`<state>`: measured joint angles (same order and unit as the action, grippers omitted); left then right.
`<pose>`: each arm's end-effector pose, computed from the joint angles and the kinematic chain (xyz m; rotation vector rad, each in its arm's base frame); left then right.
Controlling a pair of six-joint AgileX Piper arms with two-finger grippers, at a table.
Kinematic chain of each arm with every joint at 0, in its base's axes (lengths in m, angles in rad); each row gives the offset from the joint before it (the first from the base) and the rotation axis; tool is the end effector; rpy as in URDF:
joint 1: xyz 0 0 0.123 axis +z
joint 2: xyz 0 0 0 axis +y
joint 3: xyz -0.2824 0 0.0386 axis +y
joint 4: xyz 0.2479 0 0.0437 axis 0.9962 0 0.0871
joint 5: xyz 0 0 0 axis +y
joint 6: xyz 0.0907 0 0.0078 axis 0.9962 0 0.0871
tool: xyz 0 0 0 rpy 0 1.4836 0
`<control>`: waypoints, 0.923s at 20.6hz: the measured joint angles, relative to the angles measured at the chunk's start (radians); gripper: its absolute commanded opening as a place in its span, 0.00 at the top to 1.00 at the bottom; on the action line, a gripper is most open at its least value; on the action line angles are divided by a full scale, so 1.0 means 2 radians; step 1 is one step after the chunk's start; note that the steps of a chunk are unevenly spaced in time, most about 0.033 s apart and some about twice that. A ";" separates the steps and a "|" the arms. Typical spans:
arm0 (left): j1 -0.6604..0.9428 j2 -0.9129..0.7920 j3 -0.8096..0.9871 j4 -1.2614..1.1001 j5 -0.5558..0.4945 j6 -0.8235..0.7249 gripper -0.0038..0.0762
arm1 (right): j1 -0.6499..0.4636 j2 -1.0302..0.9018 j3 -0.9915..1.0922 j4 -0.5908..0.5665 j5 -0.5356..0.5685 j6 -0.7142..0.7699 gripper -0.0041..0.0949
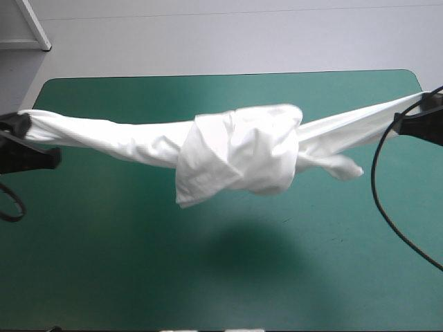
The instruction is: Fold the cloth
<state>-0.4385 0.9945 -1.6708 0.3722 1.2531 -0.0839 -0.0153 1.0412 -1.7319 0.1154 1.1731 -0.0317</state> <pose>0.1226 -0.0227 0.5314 0.2581 1.9928 0.1041 0.1376 0.0076 0.5431 -0.0418 1.9622 0.1030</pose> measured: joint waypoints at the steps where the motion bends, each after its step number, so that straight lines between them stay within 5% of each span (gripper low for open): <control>1: 0.000 0.010 0.049 -0.007 -0.017 -0.003 0.96 | 0.000 0.003 0.025 0.031 0.001 -0.015 0.98; 6: 0.000 0.034 0.244 -0.024 -0.154 -0.057 0.96 | 0.000 0.012 0.196 0.052 -0.074 -0.034 0.98; 10: 0.024 0.089 0.359 -0.024 -0.305 -0.099 0.96 | 0.000 0.063 0.330 0.052 -0.224 -0.067 0.98; 16: 0.110 0.253 0.348 -0.021 -0.525 -0.118 0.96 | 0.000 0.236 0.315 0.053 -0.416 -0.086 0.98; 19: 0.131 0.305 0.325 -0.017 -0.577 -0.134 0.89 | 0.000 0.295 0.282 0.054 -0.439 -0.089 0.89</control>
<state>-0.1756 1.6050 -1.0214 0.3380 0.0994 -0.3510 -0.0161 1.6315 -1.1676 0.2228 0.2960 -0.2104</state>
